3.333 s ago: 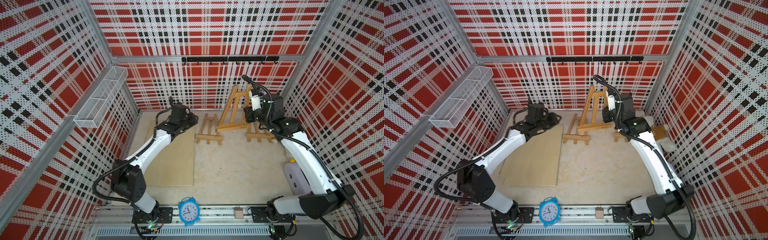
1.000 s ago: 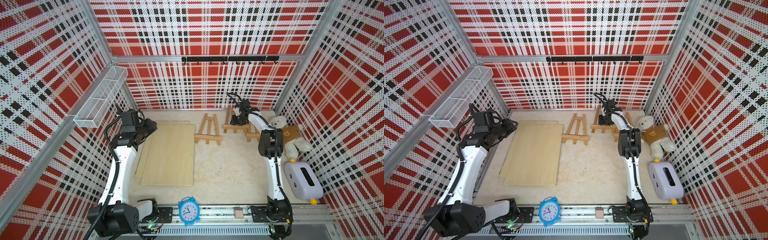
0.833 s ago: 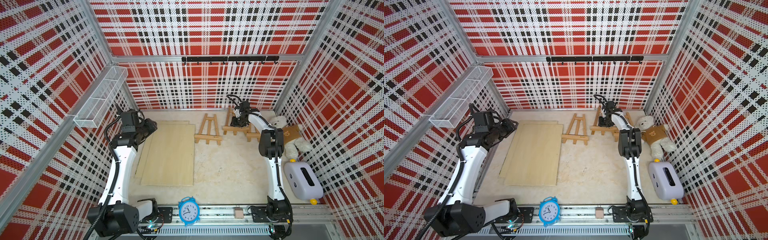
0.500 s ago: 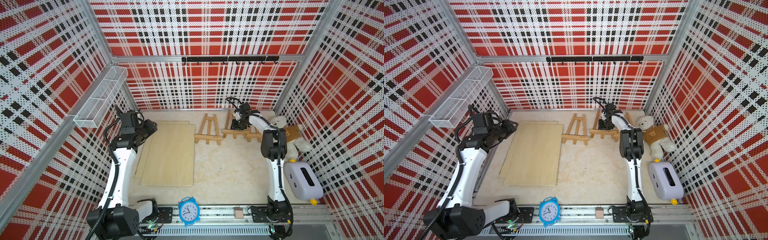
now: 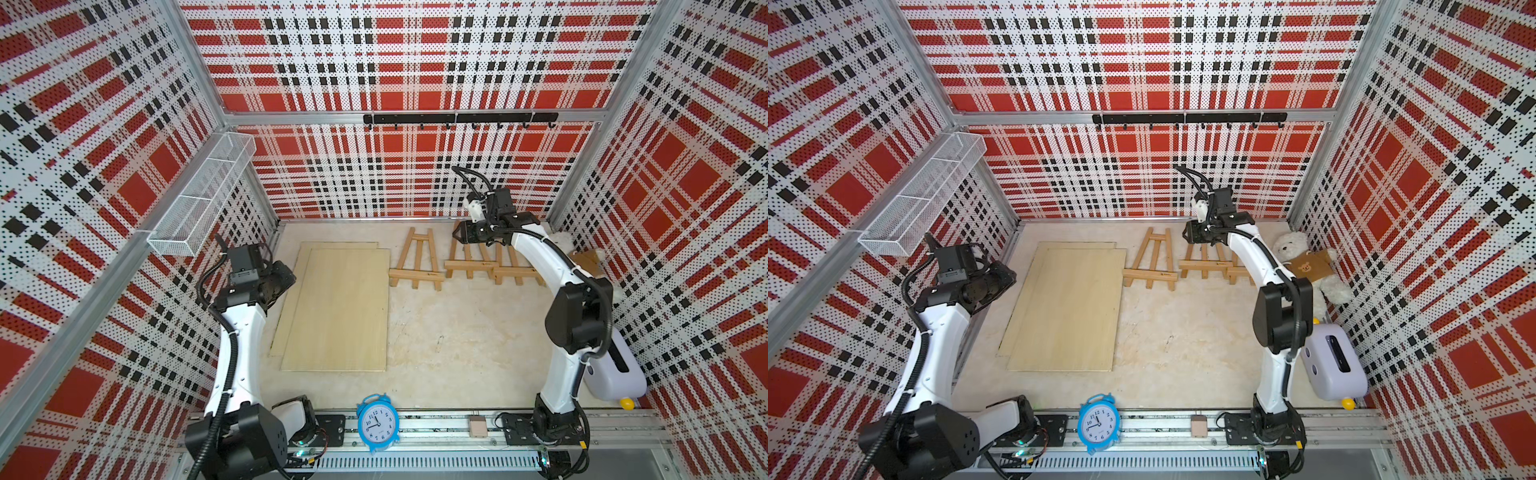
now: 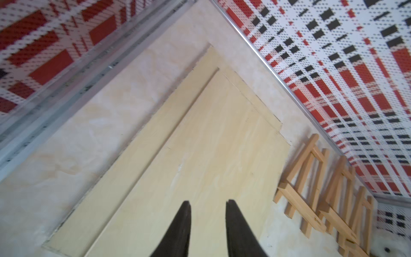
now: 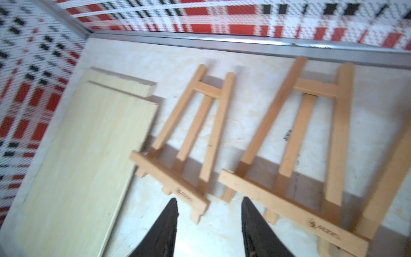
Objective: Disassemble the easel
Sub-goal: Adjust the drawing board.
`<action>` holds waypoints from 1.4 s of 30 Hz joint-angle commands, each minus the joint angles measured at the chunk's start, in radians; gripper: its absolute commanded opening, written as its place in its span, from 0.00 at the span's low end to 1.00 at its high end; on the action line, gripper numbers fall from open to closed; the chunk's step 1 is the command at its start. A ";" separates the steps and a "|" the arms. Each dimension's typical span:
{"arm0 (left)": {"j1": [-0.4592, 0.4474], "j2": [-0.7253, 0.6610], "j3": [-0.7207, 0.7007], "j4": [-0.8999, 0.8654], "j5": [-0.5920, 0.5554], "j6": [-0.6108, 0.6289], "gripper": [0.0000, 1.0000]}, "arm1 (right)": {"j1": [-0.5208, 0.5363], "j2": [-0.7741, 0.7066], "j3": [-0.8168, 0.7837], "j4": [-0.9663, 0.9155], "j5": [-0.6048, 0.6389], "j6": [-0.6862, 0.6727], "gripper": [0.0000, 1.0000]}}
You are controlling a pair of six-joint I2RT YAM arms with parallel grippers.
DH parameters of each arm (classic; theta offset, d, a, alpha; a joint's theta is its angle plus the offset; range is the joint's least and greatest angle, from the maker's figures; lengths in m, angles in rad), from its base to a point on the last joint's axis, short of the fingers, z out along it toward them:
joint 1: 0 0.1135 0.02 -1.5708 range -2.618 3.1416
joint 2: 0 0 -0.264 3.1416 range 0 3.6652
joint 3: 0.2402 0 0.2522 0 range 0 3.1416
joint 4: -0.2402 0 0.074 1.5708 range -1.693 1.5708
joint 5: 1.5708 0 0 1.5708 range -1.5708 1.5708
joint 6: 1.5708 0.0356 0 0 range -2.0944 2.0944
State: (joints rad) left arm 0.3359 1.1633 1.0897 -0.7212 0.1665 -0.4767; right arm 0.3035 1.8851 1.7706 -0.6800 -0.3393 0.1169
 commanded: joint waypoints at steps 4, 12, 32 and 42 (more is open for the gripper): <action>0.158 0.056 -0.036 -0.036 0.001 0.086 0.29 | 0.224 -0.119 -0.283 0.096 -0.172 0.161 0.42; 0.239 0.249 0.006 -0.060 -0.018 0.159 0.29 | 0.417 -0.033 -0.325 0.099 -0.204 0.223 0.49; 0.205 0.288 -0.029 -0.071 0.051 0.216 0.30 | 0.479 0.291 -0.146 0.072 -0.203 0.240 0.46; 0.211 0.339 -0.014 -0.063 0.067 0.231 0.29 | 0.479 0.336 -0.133 0.130 -0.256 0.286 0.45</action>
State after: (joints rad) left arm 0.5472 1.4891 1.0714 -0.7856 0.2184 -0.2646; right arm 0.7834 2.1899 1.6165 -0.5850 -0.5758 0.3859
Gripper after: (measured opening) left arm 0.290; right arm 0.447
